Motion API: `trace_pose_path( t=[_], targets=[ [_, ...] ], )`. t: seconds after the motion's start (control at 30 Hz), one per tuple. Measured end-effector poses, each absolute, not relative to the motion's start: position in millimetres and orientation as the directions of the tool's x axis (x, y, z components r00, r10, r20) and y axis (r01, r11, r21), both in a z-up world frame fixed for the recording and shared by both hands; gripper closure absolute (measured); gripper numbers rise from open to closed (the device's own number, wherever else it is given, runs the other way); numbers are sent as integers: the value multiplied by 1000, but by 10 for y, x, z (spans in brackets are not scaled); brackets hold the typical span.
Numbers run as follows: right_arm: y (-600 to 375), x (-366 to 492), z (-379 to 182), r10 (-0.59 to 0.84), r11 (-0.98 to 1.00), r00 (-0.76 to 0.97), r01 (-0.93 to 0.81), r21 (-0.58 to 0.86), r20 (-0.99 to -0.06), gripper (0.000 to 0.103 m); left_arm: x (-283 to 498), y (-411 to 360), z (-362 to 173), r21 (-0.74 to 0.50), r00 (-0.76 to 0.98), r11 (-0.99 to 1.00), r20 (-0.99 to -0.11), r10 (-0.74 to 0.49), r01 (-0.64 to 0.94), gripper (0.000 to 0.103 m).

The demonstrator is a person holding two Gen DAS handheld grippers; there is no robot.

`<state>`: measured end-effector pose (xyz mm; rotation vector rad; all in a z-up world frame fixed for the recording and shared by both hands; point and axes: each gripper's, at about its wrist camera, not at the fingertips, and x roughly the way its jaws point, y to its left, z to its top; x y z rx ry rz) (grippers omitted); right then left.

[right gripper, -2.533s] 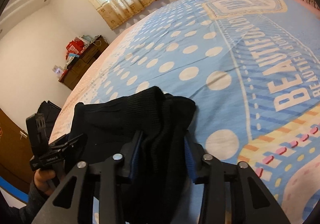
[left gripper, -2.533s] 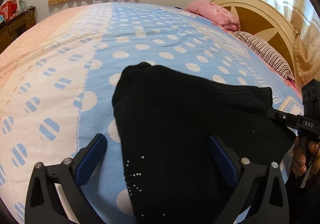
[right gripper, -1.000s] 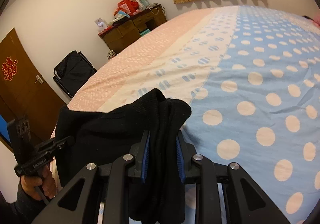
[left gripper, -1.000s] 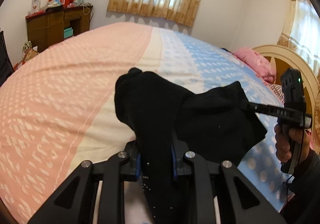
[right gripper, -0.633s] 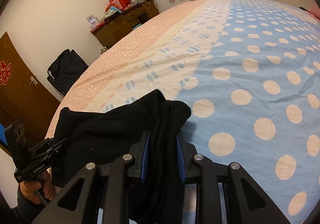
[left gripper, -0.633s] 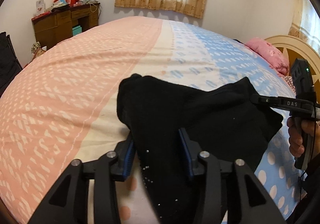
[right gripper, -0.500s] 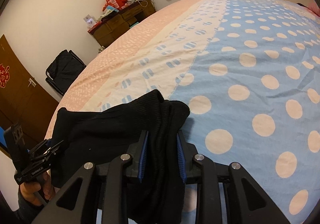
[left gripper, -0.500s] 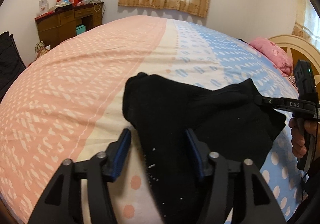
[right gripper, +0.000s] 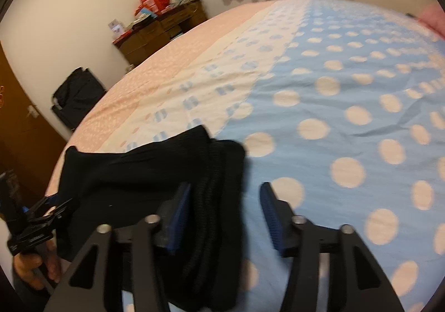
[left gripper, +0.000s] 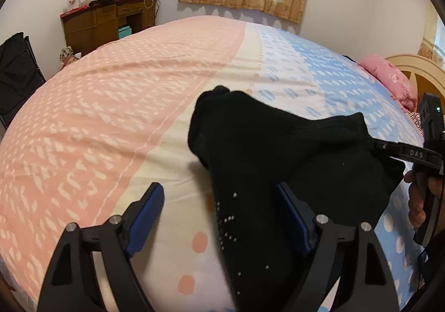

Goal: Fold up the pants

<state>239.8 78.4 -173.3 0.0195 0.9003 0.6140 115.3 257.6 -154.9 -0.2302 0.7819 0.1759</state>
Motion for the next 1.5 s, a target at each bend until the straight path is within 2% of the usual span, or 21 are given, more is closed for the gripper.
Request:
trace_pose_path(
  t=[0.07, 0.27, 0.33, 0.47, 0.6, 0.77, 0.93, 1.5],
  targets=[
    [695, 2318, -1660, 488, 842, 497, -484, 237, -718, 44, 1082, 2551, -1520, -124, 699, 959, -709, 95, -256, 14],
    [325, 1890, -1353, 439, 874, 592, -457, 167, -675, 44, 879, 2419, -1312, -44, 710, 960, -682, 174, -278, 13],
    [218, 1721, -1253, 428, 879, 619, -454, 145, -659, 43, 789, 2352, -1184, -27, 736, 960, -648, 195, -279, 12],
    [-27, 1339, -1020, 414, 892, 679, -434, 123, -606, 35, 686, 2257, -1026, -40, 769, 965, -613, 182, -260, 10],
    [-156, 1084, -848, 430, 892, 712, -430, 140, -555, 34, 591, 2144, -880, -46, 795, 970, -583, 167, -237, 10],
    [-85, 944, -642, 422, 891, 744, -445, 87, -518, 33, 537, 2041, -746, -53, 821, 973, -548, 158, -222, 5],
    [12, 839, -604, 446, 876, 735, -476, 79, -510, 33, 499, 1964, -682, -31, 835, 975, -521, 174, -222, 4],
    [93, 755, -589, 457, 864, 729, -500, 59, -510, 32, 505, 1941, -678, -25, 836, 974, -518, 179, -223, 2]
  ],
)
